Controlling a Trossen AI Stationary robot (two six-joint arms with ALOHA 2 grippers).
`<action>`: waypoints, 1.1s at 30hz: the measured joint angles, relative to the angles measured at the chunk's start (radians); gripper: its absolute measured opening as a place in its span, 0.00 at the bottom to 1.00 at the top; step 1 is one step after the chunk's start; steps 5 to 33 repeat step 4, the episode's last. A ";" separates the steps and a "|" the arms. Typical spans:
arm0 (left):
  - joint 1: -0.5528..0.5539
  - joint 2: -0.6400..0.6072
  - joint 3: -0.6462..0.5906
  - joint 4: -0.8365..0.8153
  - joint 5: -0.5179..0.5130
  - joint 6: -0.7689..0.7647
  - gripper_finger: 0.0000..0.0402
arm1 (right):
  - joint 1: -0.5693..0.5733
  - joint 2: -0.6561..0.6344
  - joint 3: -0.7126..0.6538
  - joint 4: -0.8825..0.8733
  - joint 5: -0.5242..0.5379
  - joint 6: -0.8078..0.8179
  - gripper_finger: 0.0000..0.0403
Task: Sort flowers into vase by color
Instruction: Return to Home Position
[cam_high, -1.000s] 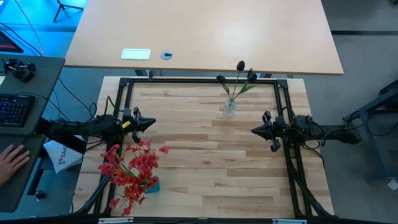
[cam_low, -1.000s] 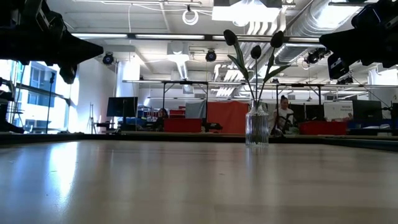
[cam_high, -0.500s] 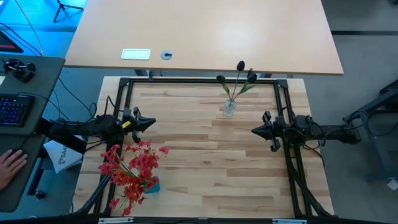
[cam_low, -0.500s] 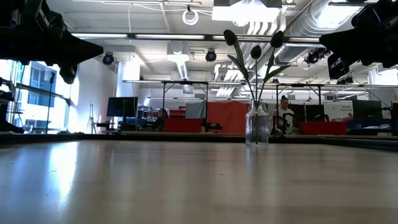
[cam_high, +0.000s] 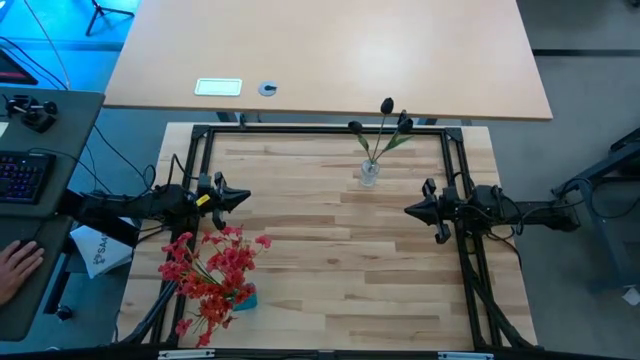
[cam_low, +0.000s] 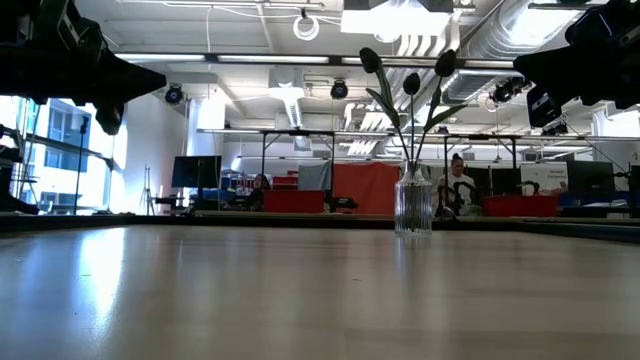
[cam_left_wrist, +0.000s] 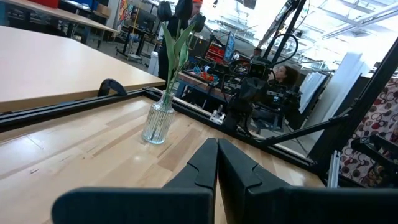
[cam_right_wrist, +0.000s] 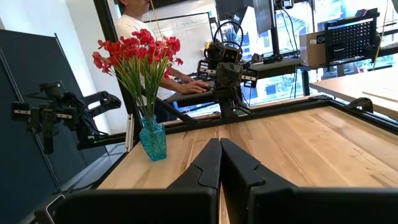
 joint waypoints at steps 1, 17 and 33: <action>0.000 0.000 0.000 0.000 0.000 0.000 0.00 | 0.000 0.000 0.000 0.000 0.000 0.000 0.00; 0.000 0.000 0.000 0.000 0.000 0.000 0.00 | 0.000 0.000 0.000 0.000 0.000 0.000 0.00; 0.000 0.000 0.000 0.000 0.000 0.000 0.00 | 0.000 0.000 0.000 0.000 0.000 0.000 0.00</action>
